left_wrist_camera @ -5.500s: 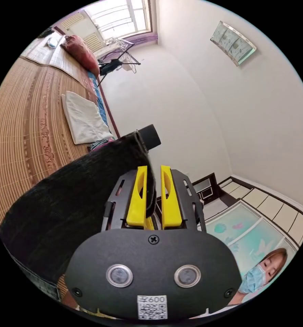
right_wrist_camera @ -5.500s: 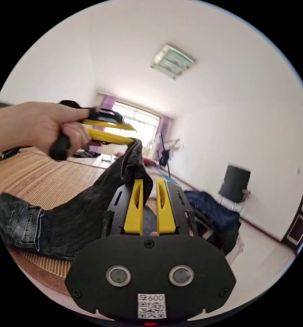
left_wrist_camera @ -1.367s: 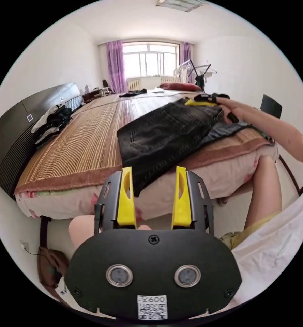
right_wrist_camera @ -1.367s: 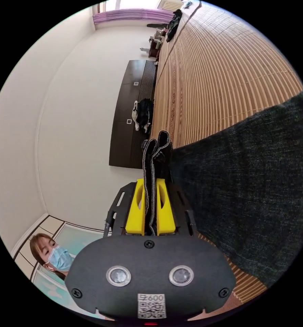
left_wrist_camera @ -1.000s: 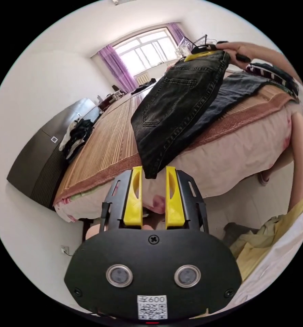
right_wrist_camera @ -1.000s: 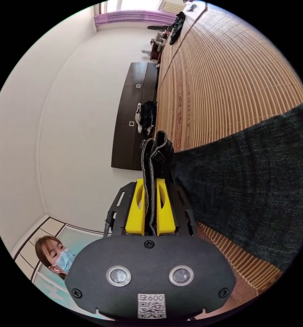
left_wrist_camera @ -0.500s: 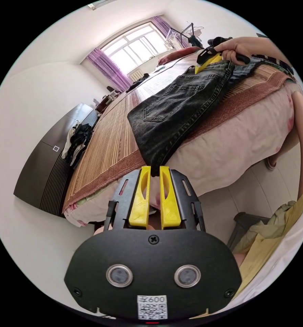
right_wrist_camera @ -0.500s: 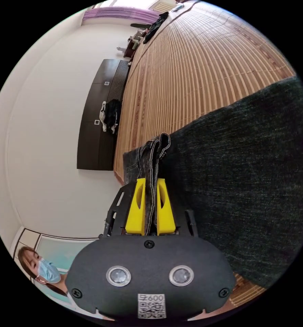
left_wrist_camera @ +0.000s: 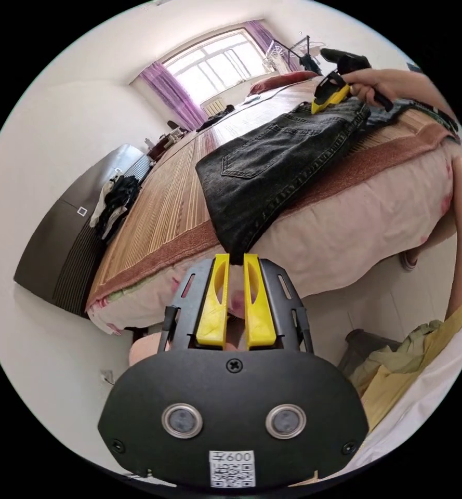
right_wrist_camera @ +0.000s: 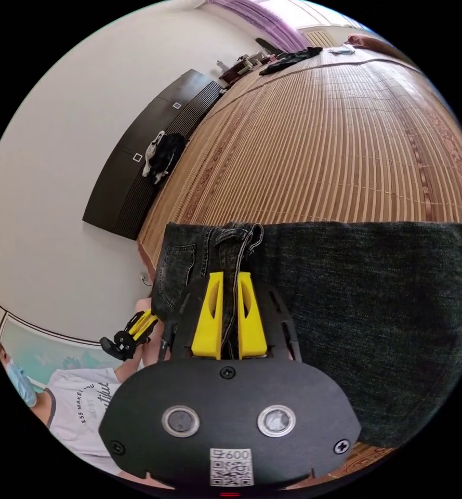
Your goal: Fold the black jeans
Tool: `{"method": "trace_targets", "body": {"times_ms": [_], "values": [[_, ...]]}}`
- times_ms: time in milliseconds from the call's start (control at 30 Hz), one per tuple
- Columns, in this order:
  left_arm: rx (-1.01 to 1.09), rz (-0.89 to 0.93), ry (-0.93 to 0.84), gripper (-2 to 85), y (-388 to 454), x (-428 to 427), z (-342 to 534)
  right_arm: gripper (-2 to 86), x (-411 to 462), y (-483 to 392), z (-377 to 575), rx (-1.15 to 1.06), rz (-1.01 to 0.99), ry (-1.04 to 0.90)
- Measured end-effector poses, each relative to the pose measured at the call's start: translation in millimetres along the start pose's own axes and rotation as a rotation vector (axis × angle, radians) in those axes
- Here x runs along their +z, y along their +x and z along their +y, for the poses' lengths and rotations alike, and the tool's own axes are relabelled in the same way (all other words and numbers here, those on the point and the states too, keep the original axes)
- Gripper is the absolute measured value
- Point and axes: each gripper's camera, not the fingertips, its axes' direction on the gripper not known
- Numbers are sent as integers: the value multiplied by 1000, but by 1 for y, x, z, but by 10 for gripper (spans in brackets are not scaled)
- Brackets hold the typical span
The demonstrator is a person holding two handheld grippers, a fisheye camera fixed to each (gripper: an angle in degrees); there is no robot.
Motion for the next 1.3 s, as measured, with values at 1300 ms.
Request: {"method": "trace_targets", "body": {"times_ms": [1300], "values": [[-917,923,181,38,-486,73,87,-8,272,-292,-34,-454,-169,-432]]}}
